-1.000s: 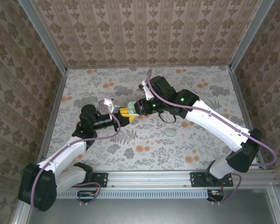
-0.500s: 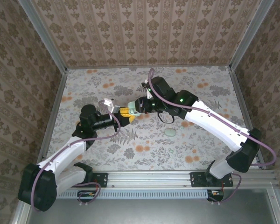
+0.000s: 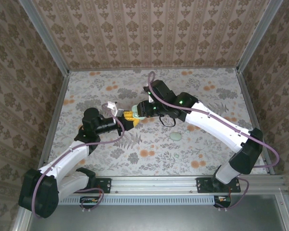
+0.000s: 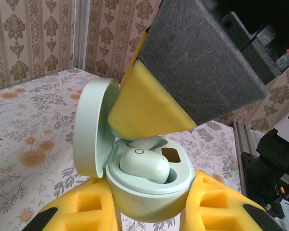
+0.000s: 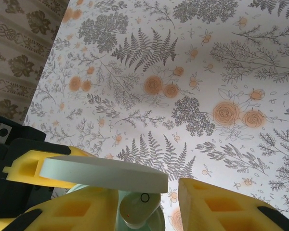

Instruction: Insert the wireless bluetooth earbuds into the charging case

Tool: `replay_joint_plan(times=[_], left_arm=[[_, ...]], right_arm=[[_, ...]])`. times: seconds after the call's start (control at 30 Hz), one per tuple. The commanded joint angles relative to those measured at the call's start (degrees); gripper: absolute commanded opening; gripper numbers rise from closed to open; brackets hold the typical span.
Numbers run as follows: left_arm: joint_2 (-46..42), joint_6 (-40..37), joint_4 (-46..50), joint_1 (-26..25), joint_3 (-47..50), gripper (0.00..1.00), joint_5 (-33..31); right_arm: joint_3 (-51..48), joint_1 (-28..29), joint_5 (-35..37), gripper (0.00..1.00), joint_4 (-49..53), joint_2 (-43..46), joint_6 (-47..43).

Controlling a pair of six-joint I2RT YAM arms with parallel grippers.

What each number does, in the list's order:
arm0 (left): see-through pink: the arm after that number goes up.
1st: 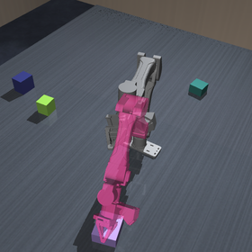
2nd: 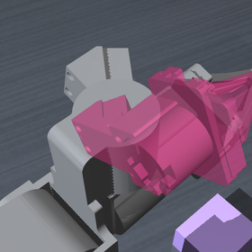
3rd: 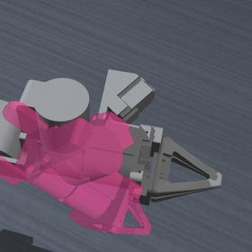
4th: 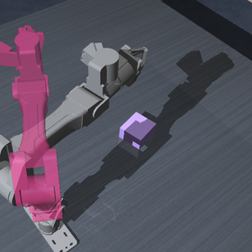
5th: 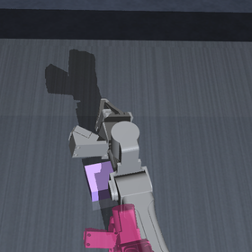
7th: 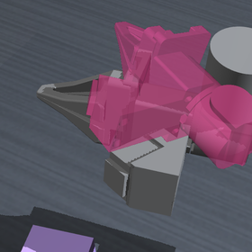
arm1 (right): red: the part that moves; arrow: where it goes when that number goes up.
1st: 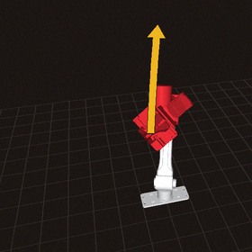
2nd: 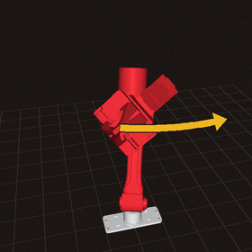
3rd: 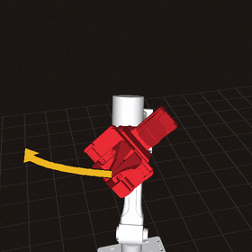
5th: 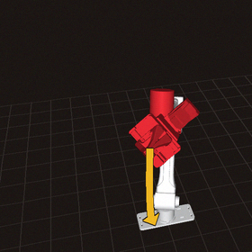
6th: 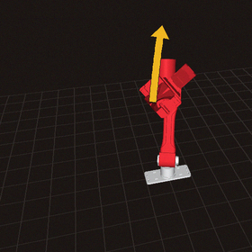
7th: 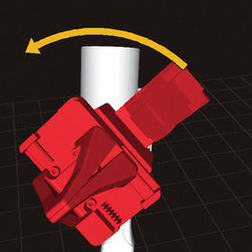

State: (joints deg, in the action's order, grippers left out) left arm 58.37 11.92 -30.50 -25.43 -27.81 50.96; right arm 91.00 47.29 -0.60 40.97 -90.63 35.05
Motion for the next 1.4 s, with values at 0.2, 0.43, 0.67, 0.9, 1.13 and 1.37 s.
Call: replay_joint_plan(times=[0.2,0.43,0.67,0.9,1.13,1.37], left_arm=[[-1.2,-1.6,-2.3,-0.3,0.1,0.13,0.0],[-1.1,-1.7,-2.3,-0.3,0.1,0.13,-0.1],[-1.1,-1.7,-2.1,-0.3,0.1,0.13,-0.3],[-1.1,-1.9,-2.0,-0.3,0.1,0.13,-0.4],[-1.1,-1.5,-2.4,-0.3,-0.1,0.13,0.0],[-1.1,-0.9,-2.7,-0.3,-0.2,0.13,0.1]], right_arm=[[2.2,0.4,-0.2,0.34,2.1,-0.6,1.1],[1.7,0.4,-1.8,0.27,2.1,0.0,1.3],[1.7,0.5,-2.7,0.23,2.0,0.3,1.4],[0.8,0.5,-3.3,0.21,1.1,2.0,0.1],[-0.2,0.5,-5.3,0.20,-0.4,3.6,-2.9],[0.0,0.5,-7.1,0.21,0.4,2.7,-6.3]])
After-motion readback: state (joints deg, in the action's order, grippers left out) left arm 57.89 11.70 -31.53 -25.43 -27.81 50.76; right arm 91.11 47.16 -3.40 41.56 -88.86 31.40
